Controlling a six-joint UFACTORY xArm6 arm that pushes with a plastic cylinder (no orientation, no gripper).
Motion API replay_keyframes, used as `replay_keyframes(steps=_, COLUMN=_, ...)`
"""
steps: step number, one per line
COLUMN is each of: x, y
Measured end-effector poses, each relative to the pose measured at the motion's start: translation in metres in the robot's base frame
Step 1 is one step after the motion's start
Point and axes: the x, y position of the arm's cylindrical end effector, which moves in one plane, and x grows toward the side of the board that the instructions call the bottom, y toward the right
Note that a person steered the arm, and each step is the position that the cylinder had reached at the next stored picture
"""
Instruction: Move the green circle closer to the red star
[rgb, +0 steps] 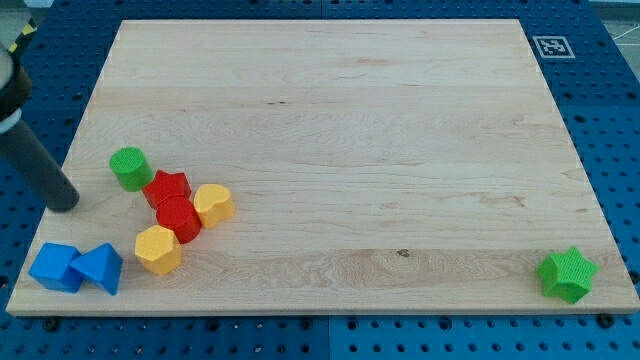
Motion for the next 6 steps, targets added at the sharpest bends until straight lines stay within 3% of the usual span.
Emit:
replay_keyframes(steps=1, x=-0.061, y=0.011)
replay_keyframes(steps=2, x=-0.085, y=0.028)
replay_keyframes(steps=6, x=-0.045, y=0.043)
